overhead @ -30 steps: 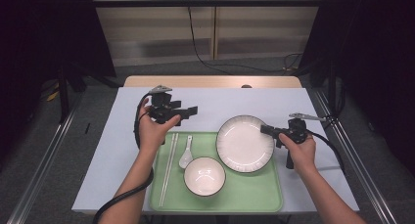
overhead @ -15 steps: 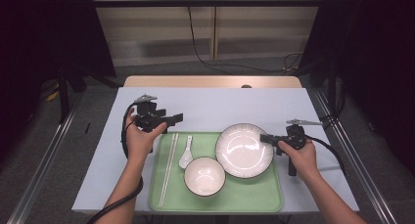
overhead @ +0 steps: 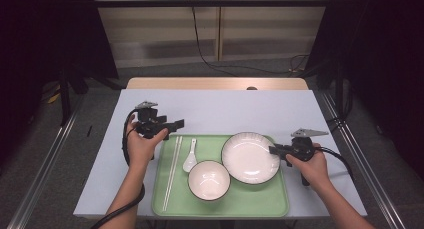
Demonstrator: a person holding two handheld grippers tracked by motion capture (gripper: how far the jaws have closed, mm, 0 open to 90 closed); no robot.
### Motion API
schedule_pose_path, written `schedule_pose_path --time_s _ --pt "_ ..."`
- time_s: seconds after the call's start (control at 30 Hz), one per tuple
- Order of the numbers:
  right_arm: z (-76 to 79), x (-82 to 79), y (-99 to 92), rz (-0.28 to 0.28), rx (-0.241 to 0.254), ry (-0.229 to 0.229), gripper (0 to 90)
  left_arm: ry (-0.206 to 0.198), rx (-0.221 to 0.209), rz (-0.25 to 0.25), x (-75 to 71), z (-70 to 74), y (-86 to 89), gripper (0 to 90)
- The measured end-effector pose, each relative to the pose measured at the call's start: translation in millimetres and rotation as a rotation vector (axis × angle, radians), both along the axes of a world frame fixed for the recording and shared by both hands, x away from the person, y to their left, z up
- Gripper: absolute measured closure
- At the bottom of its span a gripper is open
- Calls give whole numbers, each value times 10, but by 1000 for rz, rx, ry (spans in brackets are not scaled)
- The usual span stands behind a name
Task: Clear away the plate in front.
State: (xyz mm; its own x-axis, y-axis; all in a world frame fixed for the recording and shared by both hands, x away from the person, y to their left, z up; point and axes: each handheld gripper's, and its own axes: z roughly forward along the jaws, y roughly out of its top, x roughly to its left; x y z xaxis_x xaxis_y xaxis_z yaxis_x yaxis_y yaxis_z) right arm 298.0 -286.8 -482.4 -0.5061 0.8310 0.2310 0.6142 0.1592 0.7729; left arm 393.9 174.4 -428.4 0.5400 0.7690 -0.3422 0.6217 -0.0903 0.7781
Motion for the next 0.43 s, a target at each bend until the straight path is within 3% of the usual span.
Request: schedule_pose_path --time_s 0.13,0.23,0.33,0.43 --pt "49 -8 -32 -4 18 -108 509 3 12 3 -6 -7 48 141" --pt "96 -3 -82 10 19 -221 313 -13 17 19 -23 10 99 125" --pt "140 -14 -133 36 -9 -263 237 -20 8 26 -30 13 142 117" --pt "161 -26 -167 48 -22 -268 183 -32 19 28 -35 9 170 102"
